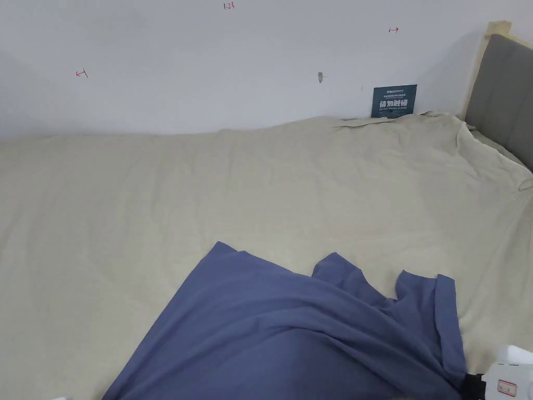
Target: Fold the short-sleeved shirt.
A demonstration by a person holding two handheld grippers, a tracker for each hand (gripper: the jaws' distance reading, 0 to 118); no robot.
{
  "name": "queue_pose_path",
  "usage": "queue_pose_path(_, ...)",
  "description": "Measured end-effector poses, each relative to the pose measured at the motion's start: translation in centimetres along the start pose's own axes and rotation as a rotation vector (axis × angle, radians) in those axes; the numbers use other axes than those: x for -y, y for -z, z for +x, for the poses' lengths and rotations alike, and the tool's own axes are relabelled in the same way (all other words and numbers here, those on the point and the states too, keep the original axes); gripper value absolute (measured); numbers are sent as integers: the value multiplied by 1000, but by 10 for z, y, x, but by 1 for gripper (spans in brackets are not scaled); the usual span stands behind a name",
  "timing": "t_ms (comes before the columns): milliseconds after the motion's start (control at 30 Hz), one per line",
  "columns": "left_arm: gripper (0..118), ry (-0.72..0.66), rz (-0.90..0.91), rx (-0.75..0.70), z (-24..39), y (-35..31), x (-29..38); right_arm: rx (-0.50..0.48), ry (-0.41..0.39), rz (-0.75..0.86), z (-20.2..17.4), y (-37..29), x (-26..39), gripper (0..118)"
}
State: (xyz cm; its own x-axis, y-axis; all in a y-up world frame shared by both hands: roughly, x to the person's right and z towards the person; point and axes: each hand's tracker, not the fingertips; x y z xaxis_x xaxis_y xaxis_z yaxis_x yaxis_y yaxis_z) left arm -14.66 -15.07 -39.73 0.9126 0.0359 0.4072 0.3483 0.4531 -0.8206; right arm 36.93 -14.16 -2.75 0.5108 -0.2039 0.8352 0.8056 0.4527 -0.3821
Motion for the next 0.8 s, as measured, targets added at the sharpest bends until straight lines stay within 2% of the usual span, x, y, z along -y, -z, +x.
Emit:
queue_pose_path(33,3,-2,3,-5,1,-2,0,5,0,-9,-1,1,-1,8)
queue_pose_path(100,20,-5,2,-5,2,-5,-2,16,-1,1,-4,-3,-2,13)
queue_pose_path(167,51,-11,5,0,3,-12,-4,33,-25,16,-8,-10,-4,24)
queue_pose_path(200,58,-16,15,11,3,-16,-6,44,-33,28,-9,-15,-6,29)
queue_pose_path(233,58,-24,27,23,4,-22,-8,46,-37,47,-10,-21,-8,29)
queue_pose_path(267,76,-31,45,35,6,-28,-11,42,-39,77,-7,-24,-10,44)
queue_pose_path(300,96,-42,75,42,8,-35,-14,31,-46,116,-8,-32,-13,66)
queue_pose_path(333,106,-44,118,47,11,-44,-19,22,-54,157,-10,-42,-17,79)
queue_pose_path(367,110,-40,154,56,15,-52,-23,14,-65,202,-12,-51,-21,86)
queue_pose_path(600,111,5,430,130,53,-118,-67,-59,-150,516,-34,-129,-47,89)
queue_pose_path(733,111,15,600,194,75,-154,-80,-77,-178,717,-53,-173,-41,89)
queue_pose_path(800,109,39,690,200,87,-166,-78,-47,-210,784,-65,-189,-35,89)
